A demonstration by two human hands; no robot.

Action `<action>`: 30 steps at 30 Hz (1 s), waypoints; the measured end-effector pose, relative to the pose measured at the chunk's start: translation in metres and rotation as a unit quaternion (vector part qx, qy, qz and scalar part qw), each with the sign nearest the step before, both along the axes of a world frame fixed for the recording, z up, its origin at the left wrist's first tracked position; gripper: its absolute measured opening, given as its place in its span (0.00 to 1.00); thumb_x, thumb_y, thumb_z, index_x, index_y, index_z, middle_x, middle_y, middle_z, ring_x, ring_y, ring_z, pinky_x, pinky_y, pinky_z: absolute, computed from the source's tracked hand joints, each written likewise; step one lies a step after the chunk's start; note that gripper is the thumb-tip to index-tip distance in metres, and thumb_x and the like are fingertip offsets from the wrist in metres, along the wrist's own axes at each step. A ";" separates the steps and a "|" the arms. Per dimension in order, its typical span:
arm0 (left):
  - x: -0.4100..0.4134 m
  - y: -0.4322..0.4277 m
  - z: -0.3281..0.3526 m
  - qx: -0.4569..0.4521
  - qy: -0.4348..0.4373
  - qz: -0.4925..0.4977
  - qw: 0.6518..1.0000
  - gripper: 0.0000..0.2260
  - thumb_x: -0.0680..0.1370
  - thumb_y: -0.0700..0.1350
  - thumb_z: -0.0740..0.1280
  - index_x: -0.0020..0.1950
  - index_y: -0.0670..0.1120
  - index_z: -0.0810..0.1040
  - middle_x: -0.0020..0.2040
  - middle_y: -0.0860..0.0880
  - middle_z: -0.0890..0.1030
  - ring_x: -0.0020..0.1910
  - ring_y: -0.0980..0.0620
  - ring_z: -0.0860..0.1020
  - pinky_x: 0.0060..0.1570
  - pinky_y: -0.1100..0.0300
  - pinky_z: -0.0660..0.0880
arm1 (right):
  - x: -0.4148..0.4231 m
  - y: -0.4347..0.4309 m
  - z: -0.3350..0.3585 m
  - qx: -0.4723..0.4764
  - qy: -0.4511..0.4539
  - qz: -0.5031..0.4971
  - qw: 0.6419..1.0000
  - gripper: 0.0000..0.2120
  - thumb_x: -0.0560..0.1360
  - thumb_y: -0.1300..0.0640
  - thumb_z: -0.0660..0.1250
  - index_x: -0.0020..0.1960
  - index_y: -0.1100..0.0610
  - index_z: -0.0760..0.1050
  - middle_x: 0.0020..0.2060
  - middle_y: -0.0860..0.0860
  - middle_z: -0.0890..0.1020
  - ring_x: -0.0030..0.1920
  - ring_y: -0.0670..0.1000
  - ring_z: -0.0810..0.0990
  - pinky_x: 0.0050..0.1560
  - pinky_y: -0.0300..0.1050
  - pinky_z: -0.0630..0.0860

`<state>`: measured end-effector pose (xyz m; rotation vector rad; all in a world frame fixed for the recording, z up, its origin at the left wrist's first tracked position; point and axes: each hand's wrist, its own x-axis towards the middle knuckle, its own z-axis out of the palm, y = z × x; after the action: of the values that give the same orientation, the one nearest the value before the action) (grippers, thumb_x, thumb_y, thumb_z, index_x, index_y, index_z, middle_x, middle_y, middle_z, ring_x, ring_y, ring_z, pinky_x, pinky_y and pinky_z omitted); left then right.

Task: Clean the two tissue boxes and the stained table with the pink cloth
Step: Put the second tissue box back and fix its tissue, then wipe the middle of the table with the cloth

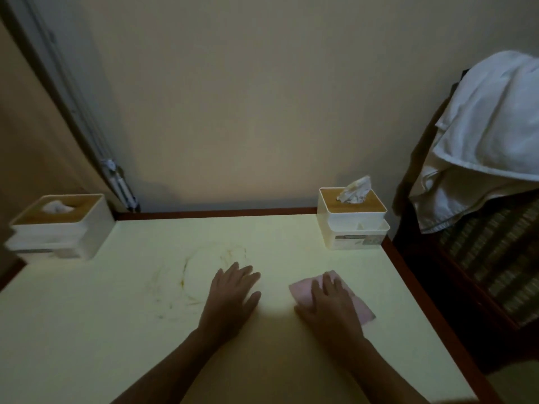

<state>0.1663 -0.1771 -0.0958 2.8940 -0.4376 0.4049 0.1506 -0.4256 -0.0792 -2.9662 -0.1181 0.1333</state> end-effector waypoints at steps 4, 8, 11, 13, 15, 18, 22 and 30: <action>-0.018 0.007 -0.004 0.041 -0.010 -0.093 0.995 0.20 0.80 0.61 0.57 0.67 0.55 0.76 0.69 0.52 0.75 0.72 0.45 0.70 0.70 0.36 0.62 | -0.007 0.011 0.002 -0.045 -0.027 -0.006 0.999 0.25 0.84 0.50 0.52 0.78 0.57 0.64 0.79 0.61 0.62 0.79 0.63 0.59 0.78 0.58 0.55; -0.016 0.010 -0.008 0.057 -0.018 -0.136 0.989 0.22 0.81 0.60 0.57 0.68 0.50 0.77 0.69 0.51 0.76 0.72 0.44 0.69 0.71 0.38 0.60 | -0.013 0.017 -0.002 -0.005 -0.110 -0.010 0.994 0.11 0.78 0.61 0.65 0.57 0.59 0.82 0.57 0.58 0.84 0.59 0.60 0.81 0.60 0.56 0.78; -0.017 0.010 -0.006 0.087 0.011 -0.126 0.988 0.23 0.82 0.61 0.52 0.71 0.51 0.74 0.70 0.52 0.74 0.74 0.45 0.67 0.72 0.41 0.54 | -0.021 0.022 0.005 0.112 -0.148 -0.060 0.981 0.11 0.82 0.57 0.60 0.53 0.55 0.81 0.46 0.52 0.84 0.43 0.51 0.80 0.46 0.49 0.80; -0.017 0.010 -0.004 0.104 0.034 -0.120 0.987 0.24 0.83 0.61 0.49 0.72 0.52 0.73 0.71 0.53 0.73 0.74 0.45 0.66 0.71 0.42 0.52 | -0.022 0.023 0.008 0.169 -0.146 -0.095 0.970 0.14 0.83 0.52 0.56 0.53 0.51 0.81 0.42 0.48 0.83 0.39 0.45 0.80 0.39 0.47 0.81; -0.016 0.010 -0.003 0.115 0.047 -0.120 0.985 0.25 0.83 0.61 0.47 0.72 0.52 0.72 0.71 0.53 0.73 0.74 0.45 0.66 0.71 0.42 0.50 | -0.022 0.028 0.015 0.244 -0.149 -0.121 0.950 0.16 0.84 0.50 0.55 0.54 0.49 0.81 0.41 0.44 0.84 0.38 0.42 0.81 0.37 0.45 0.82; -0.018 0.018 0.001 0.079 0.044 -0.123 0.988 0.24 0.84 0.60 0.47 0.71 0.53 0.73 0.70 0.53 0.74 0.75 0.46 0.65 0.72 0.42 0.49 | -0.026 0.040 0.038 0.347 -0.150 -0.167 0.911 0.14 0.85 0.51 0.56 0.56 0.49 0.81 0.43 0.44 0.84 0.40 0.41 0.81 0.36 0.39 0.79; -0.025 0.067 0.012 -0.054 0.012 -0.035 0.998 0.24 0.83 0.59 0.47 0.71 0.53 0.72 0.71 0.53 0.74 0.75 0.50 0.63 0.75 0.44 0.46 | -0.017 0.055 0.055 0.420 -0.094 -0.171 0.886 0.16 0.85 0.52 0.56 0.52 0.56 0.81 0.43 0.51 0.83 0.45 0.48 0.80 0.38 0.35 0.65; -0.011 0.223 0.020 -0.096 0.003 0.225 0.970 0.17 0.83 0.47 0.56 0.70 0.48 0.73 0.70 0.48 0.74 0.73 0.45 0.66 0.74 0.39 0.55 | -0.015 0.143 0.024 0.313 -0.041 0.046 0.948 0.15 0.85 0.42 0.54 0.58 0.42 0.79 0.52 0.43 0.83 0.57 0.47 0.80 0.61 0.54 0.77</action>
<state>0.1551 0.0457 -0.0757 2.7807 0.2565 0.4729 0.1358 -0.2823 -0.0557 -2.3308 -0.2575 -0.0168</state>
